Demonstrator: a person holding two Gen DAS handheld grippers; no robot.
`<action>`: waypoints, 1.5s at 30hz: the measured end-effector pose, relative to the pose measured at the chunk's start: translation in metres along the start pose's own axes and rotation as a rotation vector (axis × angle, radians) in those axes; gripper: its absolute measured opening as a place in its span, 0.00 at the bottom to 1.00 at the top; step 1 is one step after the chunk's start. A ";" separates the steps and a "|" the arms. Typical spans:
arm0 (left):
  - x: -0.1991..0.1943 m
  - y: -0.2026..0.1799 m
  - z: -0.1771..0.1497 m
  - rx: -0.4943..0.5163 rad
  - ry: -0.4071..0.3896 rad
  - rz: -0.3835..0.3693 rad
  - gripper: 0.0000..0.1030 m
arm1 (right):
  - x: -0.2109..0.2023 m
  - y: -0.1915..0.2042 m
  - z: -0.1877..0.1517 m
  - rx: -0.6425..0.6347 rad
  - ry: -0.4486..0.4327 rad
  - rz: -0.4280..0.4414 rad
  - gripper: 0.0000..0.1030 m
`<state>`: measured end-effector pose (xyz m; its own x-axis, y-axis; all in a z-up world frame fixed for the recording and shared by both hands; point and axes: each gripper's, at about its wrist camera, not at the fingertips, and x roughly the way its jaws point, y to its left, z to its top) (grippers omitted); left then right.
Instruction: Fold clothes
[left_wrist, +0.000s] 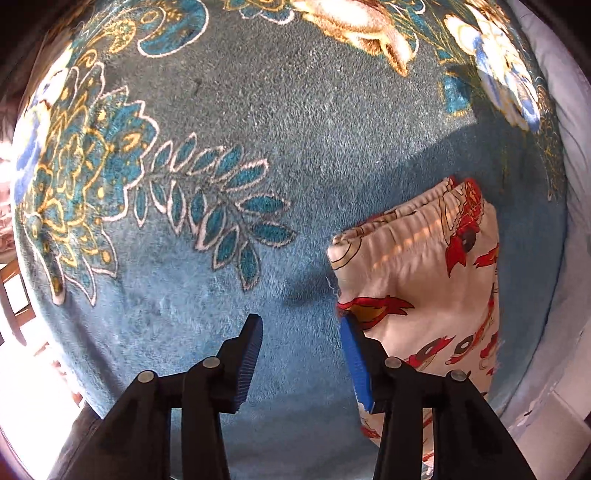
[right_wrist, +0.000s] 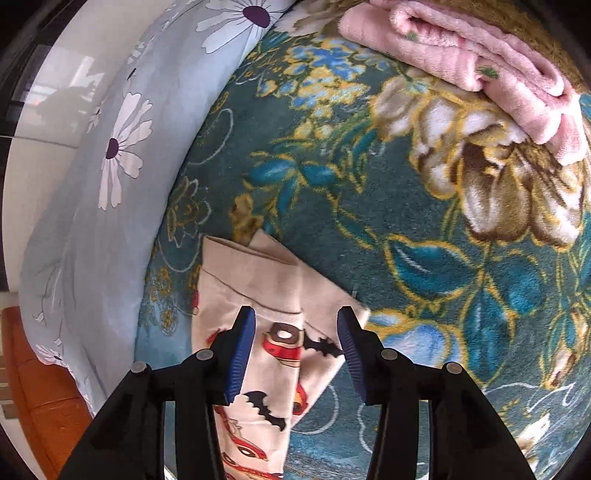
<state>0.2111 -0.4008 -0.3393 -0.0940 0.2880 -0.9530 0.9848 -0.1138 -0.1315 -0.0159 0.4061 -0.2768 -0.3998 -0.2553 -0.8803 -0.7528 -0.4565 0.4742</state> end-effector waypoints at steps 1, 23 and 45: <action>0.002 -0.003 0.000 0.006 0.003 0.002 0.47 | 0.005 0.003 0.002 -0.001 0.010 -0.018 0.46; 0.024 -0.029 0.003 0.062 0.039 0.056 0.51 | -0.013 -0.043 -0.011 0.086 -0.020 -0.072 0.11; 0.012 -0.020 0.017 -0.139 -0.093 -0.136 0.18 | -0.054 -0.016 0.002 0.143 -0.066 0.072 0.12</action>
<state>0.1872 -0.4110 -0.3531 -0.2345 0.2016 -0.9510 0.9721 0.0541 -0.2282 0.0161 0.4290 -0.2370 -0.4853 -0.2240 -0.8452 -0.7860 -0.3118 0.5339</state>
